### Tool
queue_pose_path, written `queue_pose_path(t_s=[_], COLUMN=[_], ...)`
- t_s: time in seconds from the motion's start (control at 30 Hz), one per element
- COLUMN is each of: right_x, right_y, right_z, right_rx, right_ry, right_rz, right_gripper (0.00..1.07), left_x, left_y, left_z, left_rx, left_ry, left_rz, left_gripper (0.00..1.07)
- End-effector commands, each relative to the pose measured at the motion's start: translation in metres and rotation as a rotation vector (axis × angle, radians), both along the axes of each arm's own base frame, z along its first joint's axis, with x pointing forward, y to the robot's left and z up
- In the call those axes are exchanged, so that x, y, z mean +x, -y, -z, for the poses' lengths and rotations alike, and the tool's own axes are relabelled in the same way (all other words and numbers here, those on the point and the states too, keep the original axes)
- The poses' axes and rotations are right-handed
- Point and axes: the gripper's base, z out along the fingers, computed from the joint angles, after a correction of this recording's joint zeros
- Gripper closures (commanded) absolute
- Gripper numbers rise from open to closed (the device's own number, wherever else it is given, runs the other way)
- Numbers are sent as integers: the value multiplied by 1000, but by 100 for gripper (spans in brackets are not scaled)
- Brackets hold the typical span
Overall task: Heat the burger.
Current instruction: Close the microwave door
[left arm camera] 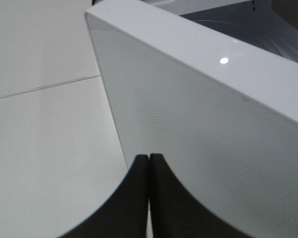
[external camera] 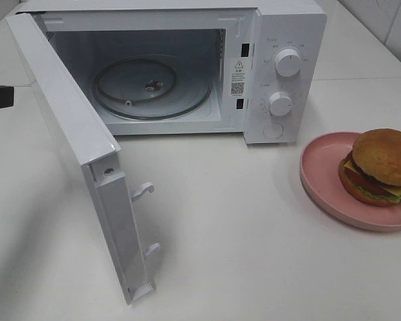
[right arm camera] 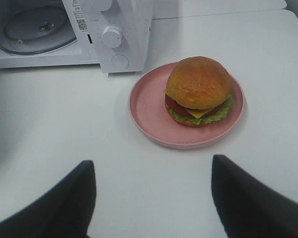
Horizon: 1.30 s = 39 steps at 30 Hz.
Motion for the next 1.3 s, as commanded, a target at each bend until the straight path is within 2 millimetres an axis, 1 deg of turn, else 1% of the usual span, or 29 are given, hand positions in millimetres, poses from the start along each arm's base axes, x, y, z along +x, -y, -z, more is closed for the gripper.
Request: queue_pose_path(t_s=[0.03, 0.1, 0.13, 0.17, 0.2, 0.33, 0.47, 0.6, 0.63, 0.67, 0.7, 0.73, 0.77, 0.8, 0.83, 0.87, 0.9, 0.93, 0.97, 1.0, 1.03, 1.07, 1.1, 1.13, 1.17, 1.2, 1.23, 1.27, 1.3], right_x=[-3, -3, -3, -3, -3, -3, -3, -3, -3, -3, -3, -3, -3, -3, -3, -3, -3, -3, -3, -3, -3, -3, -3, -3, -3, -3, -3, -3, -3], right_y=[1, 1, 1, 1, 1, 1, 1, 1, 1, 1, 1, 1, 1, 1, 1, 1, 1, 1, 1, 1, 1, 1, 1, 1, 1, 1, 1, 1, 1], right_z=[0, 0, 0, 0, 0, 0, 0, 0, 0, 0, 0, 0, 0, 0, 0, 0, 0, 0, 0, 0, 0, 0, 0, 0, 0, 0, 0, 0, 0], right_rx=[-9, -9, -9, -9, -9, -9, -9, -9, -9, -9, -9, -9, -9, -9, -9, -9, -9, -9, -9, -9, -9, -9, -9, -9, -9, -9, -9, -9, -9], right_ry=[37, 37, 37, 37, 37, 37, 37, 37, 37, 37, 37, 37, 37, 37, 37, 37, 37, 37, 37, 37, 37, 37, 37, 37, 37, 37, 37, 37, 37], right_rz=[-3, -3, -3, -3, -3, -3, -3, -3, -3, -3, -3, -3, -3, -3, -3, -3, -3, -3, -3, -3, -3, -3, -3, -3, -3, -3, -3, -3, -3], right_gripper=[44, 44, 44, 44, 44, 44, 44, 44, 44, 44, 44, 44, 44, 44, 44, 44, 44, 44, 44, 44, 44, 44, 44, 44, 44, 44, 44, 44, 44], left_x=[6, 7, 9, 9, 10, 13, 19, 23, 25, 25, 26, 28, 28, 32, 32, 34, 39, 39, 42, 47, 47, 52, 56, 56, 62, 62, 67, 70, 70], left_y=[15, 18, 25, 25, 31, 36, 38, 41, 47, 47, 51, 62, 62, 73, 73, 77, 87, 87, 93, 103, 103, 113, 118, 118, 128, 128, 138, 143, 143], left_z=[1, 2, 4, 4, 7, 12, 22, 24, 22, 22, 21, 20, 20, 22, 22, 22, 23, 23, 24, 27, 27, 30, 31, 31, 32, 32, 34, 34, 34], left_rx=[-17, -19, -22, -22, -22, -21, -15, -15, -14, -14, -9, 1, 1, 6, 6, 5, 4, 4, 4, 3, 3, 4, 3, 3, 0, 0, -2, -3, -3], left_ry=[47, 55, 73, 73, 85, 95, 73, 75, 82, 82, 88, 100, 100, 100, 100, 101, 101, 101, 99, 97, 97, 94, 95, 95, 100, 100, 103, 105, 105], left_rz=[37, 46, 66, 66, 82, 93, 92, 96, 115, 115, 133, 172, 172, 205, 205, 215, 235, 235, 246, 264, 264, 281, 290, 290, 303, 303, 319, 325, 325], left_gripper=[106, 106, 106, 106, 106, 106, 106, 106, 106, 106, 106, 106, 106, 106, 106, 106, 106, 106, 106, 106, 106, 106, 106, 106, 106, 106, 106, 106, 106])
